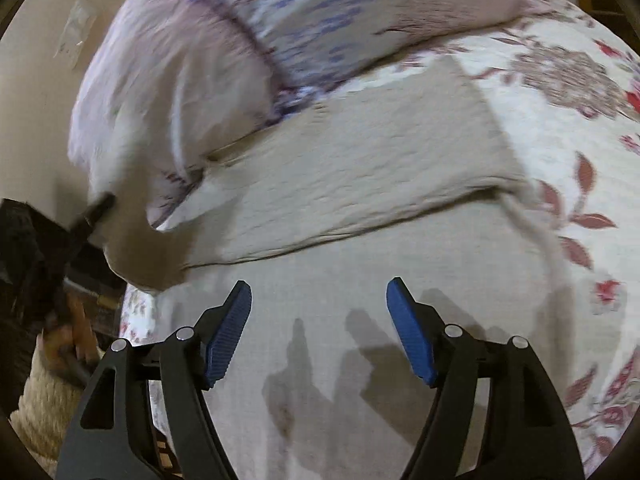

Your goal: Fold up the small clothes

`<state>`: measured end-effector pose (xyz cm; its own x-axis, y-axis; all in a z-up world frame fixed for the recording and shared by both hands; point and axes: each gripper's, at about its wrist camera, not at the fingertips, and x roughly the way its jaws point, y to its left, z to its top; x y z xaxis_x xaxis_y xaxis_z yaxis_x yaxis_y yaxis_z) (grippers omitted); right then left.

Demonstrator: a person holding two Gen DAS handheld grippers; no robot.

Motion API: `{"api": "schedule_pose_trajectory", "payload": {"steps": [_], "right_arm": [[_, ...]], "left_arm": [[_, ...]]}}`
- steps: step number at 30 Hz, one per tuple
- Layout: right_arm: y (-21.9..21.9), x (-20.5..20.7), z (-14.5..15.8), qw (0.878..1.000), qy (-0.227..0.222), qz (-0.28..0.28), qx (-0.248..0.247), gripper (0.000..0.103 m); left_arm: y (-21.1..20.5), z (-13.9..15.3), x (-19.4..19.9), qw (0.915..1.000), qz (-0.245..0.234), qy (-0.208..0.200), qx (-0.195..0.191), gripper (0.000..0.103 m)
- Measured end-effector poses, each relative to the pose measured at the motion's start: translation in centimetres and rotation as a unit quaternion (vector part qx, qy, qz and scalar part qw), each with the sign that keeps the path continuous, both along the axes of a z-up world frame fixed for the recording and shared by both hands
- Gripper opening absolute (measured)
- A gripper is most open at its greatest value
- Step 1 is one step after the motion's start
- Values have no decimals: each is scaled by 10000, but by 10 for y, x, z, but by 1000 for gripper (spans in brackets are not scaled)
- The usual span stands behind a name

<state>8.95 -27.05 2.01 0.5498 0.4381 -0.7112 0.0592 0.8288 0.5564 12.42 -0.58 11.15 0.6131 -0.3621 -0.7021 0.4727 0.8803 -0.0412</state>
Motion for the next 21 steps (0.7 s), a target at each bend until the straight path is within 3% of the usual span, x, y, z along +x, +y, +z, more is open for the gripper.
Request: {"api": "schedule_pose_trajectory", "payload": {"steps": [3,5,9,11,13,14,17,19,21], "right_arm": [[-29,-15,-6,9997,17,-243,-72,72],[-52,-34,-10,9986,37,-465,-230,72],[-90,-70,-36,9963,539,-648,-174,71],[-94,-82,-47,9960,722,-525,12,59],[-91,-95,-52,9964,751,-279,269,53],[-88,-100,-56,9953,840,-94,479,38],[-73,-116,-73,9864,1172,383,1085,20],[-62,-123,-81,9782,1342,663,1439,12],[-56,-125,-82,9730,1342,777,1708,9]], "left_arm": [[-21,-27,-15,9987,62,387,326,27],[10,-40,-33,9944,799,573,388,59],[81,-62,-73,9734,1968,1134,299,70],[116,-78,-96,9599,2375,1479,185,70],[135,-93,-122,9473,2591,1876,-159,67],[141,-99,-137,9433,2611,2017,-372,63],[141,-98,-173,9412,2497,2078,-932,50],[139,-101,-192,9313,2355,2357,-1470,34],[137,-103,-205,9249,2359,2460,-1683,32]]}}
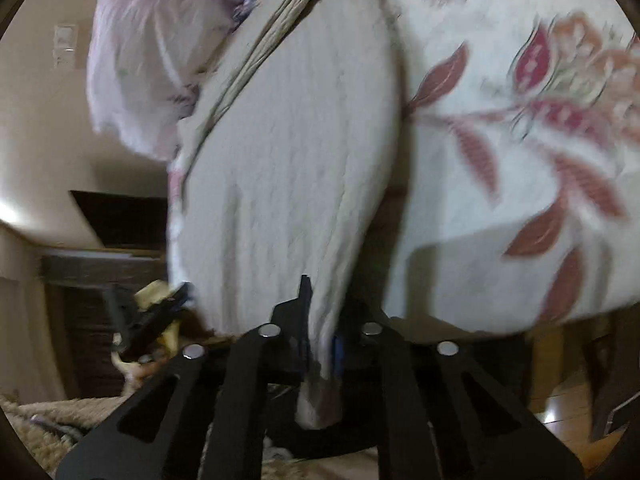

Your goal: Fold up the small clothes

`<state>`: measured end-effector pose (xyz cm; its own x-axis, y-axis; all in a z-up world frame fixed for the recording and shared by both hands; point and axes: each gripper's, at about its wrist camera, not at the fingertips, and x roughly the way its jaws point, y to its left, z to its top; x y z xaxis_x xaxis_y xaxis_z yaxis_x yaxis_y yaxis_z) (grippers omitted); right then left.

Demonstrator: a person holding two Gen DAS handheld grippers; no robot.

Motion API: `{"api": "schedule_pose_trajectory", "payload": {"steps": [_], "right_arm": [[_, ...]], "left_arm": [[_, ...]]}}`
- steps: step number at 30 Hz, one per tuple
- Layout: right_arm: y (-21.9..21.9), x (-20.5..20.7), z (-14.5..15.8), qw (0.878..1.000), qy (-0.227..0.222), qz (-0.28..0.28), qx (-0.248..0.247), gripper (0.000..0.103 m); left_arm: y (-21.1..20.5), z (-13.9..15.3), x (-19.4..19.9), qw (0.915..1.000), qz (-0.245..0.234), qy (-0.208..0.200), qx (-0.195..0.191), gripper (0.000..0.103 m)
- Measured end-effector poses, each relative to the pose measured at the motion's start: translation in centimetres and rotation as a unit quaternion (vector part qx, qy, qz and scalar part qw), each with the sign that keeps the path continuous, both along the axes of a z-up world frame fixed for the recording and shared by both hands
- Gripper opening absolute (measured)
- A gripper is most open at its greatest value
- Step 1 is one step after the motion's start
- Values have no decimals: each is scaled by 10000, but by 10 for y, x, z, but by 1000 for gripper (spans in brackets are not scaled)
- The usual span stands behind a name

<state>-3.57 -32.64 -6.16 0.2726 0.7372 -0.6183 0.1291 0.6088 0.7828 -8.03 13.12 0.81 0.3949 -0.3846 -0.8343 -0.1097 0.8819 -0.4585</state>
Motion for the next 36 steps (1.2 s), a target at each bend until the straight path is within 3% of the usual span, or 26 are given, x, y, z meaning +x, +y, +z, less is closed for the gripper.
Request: {"api": "schedule_pose_trajectory", "payload": {"steps": [4,6,9,13,15,16,17,18,19,21,22,24,27,30,31,32,34,36], "right_arm": [[3,24,23,9977,-476,-133,465,8],[2,43,41,9946,-809,-276,594,8],[-2,90,73,9865,-1409,-562,618,8],[-11,173,110,9700,-2008,-1281,483,8],[-15,206,111,9669,-1959,-1605,296,11],[-14,227,105,9686,-1773,-1734,161,29],[-14,237,99,9704,-1588,-1819,37,63],[-12,243,92,9711,-1321,-1988,-83,75],[-13,241,87,9702,-1235,-2084,-12,78],[-12,231,78,9716,-1271,-1993,125,81],[-12,224,72,9738,-1255,-1894,-107,82],[-12,221,62,9766,-1134,-1807,-291,82],[-21,216,44,9789,-863,-1848,-120,82],[-22,215,39,9790,-864,-1844,-40,82],[-23,215,39,9796,-874,-1807,-4,82],[-21,216,40,9803,-880,-1768,13,82],[-25,214,40,9819,-882,-1675,38,82],[-35,210,42,9827,-888,-1625,50,82]], "left_arm": [[-3,-10,-7,9977,35,195,-653,10],[-6,-5,5,9963,-97,93,-848,8],[-9,10,55,9943,-202,-253,-1017,7],[13,56,155,9885,129,-1207,-900,7],[25,70,202,9850,463,-1502,-711,16],[33,71,226,9850,637,-1489,-591,32],[39,69,240,9862,759,-1377,-510,61],[48,64,248,9884,905,-1174,-342,73],[55,57,255,9906,979,-920,-242,79],[65,37,254,9929,772,-687,-582,79],[66,27,254,9939,680,-587,-639,79],[66,7,252,9953,503,-360,-740,76],[62,-19,250,9951,423,-54,-889,66],[53,-25,250,9944,488,-177,-921,55],[53,-26,250,9935,634,-227,-917,42],[50,-29,254,9909,697,-167,-1140,15],[49,-33,257,9825,986,-82,-1576,15],[41,-24,251,9763,1023,-279,-1885,14]]}}
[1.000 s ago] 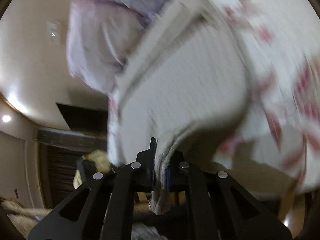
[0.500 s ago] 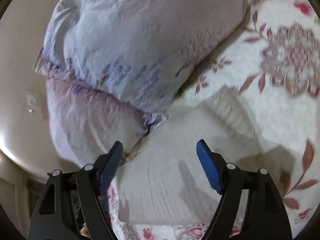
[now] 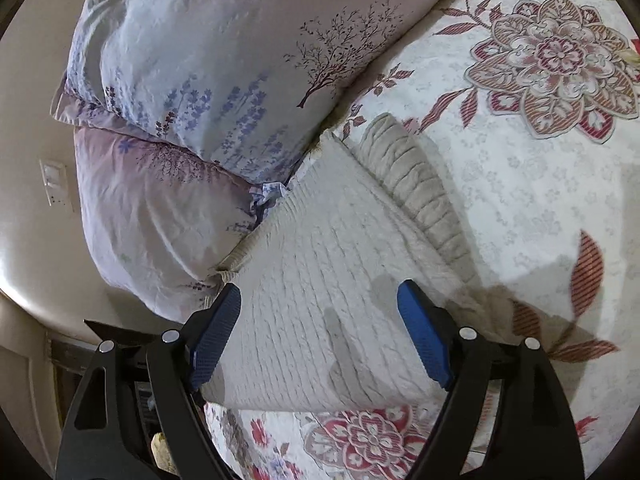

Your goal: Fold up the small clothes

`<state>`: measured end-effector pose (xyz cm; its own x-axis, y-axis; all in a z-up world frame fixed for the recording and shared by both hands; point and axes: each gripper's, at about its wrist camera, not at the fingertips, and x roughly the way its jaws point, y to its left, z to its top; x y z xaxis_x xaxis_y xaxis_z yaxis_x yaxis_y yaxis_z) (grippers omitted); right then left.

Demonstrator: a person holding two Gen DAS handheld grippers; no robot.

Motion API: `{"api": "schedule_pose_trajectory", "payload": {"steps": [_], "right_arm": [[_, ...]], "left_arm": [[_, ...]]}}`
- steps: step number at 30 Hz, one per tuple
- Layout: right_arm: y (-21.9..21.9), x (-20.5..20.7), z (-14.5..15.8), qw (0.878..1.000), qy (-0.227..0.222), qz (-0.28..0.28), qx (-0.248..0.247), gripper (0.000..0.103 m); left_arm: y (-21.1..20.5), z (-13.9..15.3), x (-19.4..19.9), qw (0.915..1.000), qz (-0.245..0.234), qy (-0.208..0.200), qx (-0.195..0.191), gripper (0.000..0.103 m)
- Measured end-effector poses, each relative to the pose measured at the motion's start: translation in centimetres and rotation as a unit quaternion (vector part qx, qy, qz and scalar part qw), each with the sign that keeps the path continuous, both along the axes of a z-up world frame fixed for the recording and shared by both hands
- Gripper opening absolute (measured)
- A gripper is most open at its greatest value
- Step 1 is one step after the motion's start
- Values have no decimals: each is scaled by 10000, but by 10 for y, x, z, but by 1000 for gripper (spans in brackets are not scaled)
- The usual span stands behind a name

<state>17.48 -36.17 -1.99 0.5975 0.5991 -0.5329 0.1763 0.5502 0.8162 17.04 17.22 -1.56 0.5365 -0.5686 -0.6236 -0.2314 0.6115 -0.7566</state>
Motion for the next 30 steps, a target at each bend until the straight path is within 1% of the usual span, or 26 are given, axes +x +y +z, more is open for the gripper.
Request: {"api": "schedule_pose_trajectory", "payload": {"steps": [2,3,4,5,6,8,9,10,11,12,13,14,15,16,17,18,19,20,22,24,25,26,27,28,29,30], "right_arm": [[-10,-6,5,10000,-51,-20,-74,82],[-15,-10,7,9998,-89,-43,-152,82],[-23,-14,12,9995,-146,-90,-267,82],[-30,-17,15,9991,-199,-140,-353,82],[-36,-19,18,9986,-242,-198,-418,82],[-53,-23,23,9976,-297,-351,-509,82],[-60,-23,24,9972,-303,-426,-538,82],[-67,-21,25,9967,-294,-490,-578,82],[-72,-17,24,9967,-257,-493,-596,82],[-74,-14,23,9969,-216,-471,-589,82],[-77,-9,21,9975,-147,-409,-554,85],[-79,-5,19,9981,-88,-343,-499,92],[-80,-2,17,9987,-31,-283,-424,95],[-80,3,12,9994,47,-188,-293,98],[-79,8,8,9997,135,-83,-208,98],[-79,13,2,9995,264,43,-143,98],[-75,21,-6,9988,450,197,-89,98],[-71,27,-13,9976,610,318,-94,98],[-62,37,-22,9954,806,478,-204,98],[-57,42,-25,9954,745,546,-245,96],[-53,44,-24,9960,610,595,-272,82],[-50,46,-25,9956,599,661,-282,57],[-45,48,-29,9947,642,741,-323,44],[-40,50,-31,9935,683,783,-467,37],[-35,49,-28,9934,562,777,-630,33],[-30,48,-24,9930,483,773,-757,31]], "left_arm": [[-24,26,-2,9985,-51,-381,-383,13],[-39,37,-2,9963,-129,-568,-639,13],[-62,51,0,9923,-270,-787,-920,13],[-89,62,5,9883,-480,-945,-1095,13],[-128,72,13,9822,-799,-1085,-1307,13],[-188,77,26,9703,-1313,-1078,-1724,14],[-216,75,33,9661,-1514,-1036,-1818,15],[-251,71,42,9597,-1798,-927,-1953,19],[-274,65,49,9534,-1989,-789,-2128,22],[-287,60,52,9490,-2071,-671,-2281,22],[-289,57,51,9470,-2007,-638,-2424,25],[-280,57,48,9509,-1869,-716,-2362,41],[-268,59,44,9582,-1728,-838,-2120,53],[-250,63,41,9745,-1501,-922,-1388,73],[-242,65,40,9823,-1406,-914,-832,76],[-229,61,37,9867,-1402,-816,-67,76],[-223,56,35,9869,-1437,-653,347,76],[-219,50,34,9856,-1485,-476,654,76],[-220,34,31,9796,-1704,-128,1057,76],[-229,18,28,9722,-1929,60,1324,78],[-235,13,27,9701,-2000,111,1369,79],[-239,8,26,9694,-2033,120,1369,80],[-245,4,25,9704,-2036,82,1295,80],[-249,1,24,9718,-2025,-50,1210,80],[-260,1,32,9720,-2030,-166,1172,64],[-264,-1,34,9723,-2064,-169,1085,61]]}}
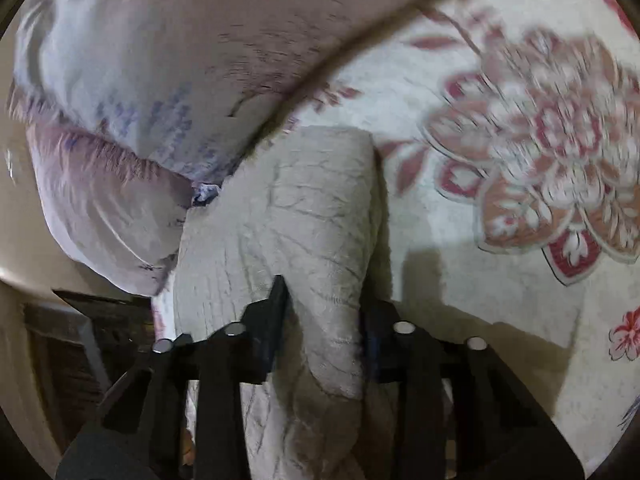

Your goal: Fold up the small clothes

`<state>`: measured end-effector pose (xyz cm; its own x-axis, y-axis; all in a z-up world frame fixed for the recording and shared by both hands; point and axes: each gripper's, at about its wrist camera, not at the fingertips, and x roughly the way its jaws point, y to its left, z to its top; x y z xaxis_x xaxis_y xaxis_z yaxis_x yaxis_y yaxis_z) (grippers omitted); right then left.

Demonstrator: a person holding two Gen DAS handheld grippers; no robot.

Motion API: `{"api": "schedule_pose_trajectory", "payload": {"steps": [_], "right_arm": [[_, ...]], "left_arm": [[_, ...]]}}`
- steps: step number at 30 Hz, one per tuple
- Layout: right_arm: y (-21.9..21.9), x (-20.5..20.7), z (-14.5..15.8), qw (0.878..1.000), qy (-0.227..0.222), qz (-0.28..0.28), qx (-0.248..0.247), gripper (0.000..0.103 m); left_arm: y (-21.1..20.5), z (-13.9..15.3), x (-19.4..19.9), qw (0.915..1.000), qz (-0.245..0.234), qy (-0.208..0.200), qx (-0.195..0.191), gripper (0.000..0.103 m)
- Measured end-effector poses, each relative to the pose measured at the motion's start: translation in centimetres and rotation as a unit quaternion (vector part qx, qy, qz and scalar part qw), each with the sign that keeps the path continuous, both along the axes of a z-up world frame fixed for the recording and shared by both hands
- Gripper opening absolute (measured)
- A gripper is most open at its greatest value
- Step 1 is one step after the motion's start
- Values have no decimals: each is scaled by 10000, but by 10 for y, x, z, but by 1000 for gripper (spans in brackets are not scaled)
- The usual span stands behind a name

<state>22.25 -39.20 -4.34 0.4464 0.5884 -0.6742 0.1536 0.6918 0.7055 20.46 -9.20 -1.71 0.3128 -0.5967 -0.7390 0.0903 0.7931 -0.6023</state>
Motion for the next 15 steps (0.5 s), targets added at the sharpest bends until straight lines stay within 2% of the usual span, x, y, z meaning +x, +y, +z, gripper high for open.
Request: {"api": "schedule_pose_trajectory", "payload": {"steps": [2,4,5,7,9,10,11,12,13,14,15], "right_arm": [[13,-4,16,9992,-261,33,-303,28],[27,-10,33,9976,-607,181,-264,25],[36,-13,38,9968,-717,283,-230,24],[63,-16,40,9942,-782,647,-347,22],[81,-13,32,9942,-628,790,-357,25],[85,-10,25,9960,-480,682,-308,35],[85,-5,18,9981,-301,460,-282,55],[84,-2,15,9992,-206,298,-194,60],[83,5,12,9997,-230,118,-35,56],[83,11,11,9995,-308,31,-105,26],[83,18,11,9992,-345,-11,-211,21]], "left_arm": [[10,2,-1,9994,25,-76,-347,38],[39,12,-11,9967,-106,-226,-771,35],[50,20,-20,9960,-184,-394,-785,35],[78,35,-36,9956,-229,-778,-466,37],[96,31,-36,9972,-197,-709,-97,42],[100,24,-36,9981,-105,-579,174,45],[99,17,-33,9980,42,-523,357,49],[105,18,-37,9975,164,-579,373,52],[113,22,-46,9966,291,-699,339,58],[118,27,-54,9949,402,-821,419,66],[119,31,-62,9931,459,-925,561,68]]}}
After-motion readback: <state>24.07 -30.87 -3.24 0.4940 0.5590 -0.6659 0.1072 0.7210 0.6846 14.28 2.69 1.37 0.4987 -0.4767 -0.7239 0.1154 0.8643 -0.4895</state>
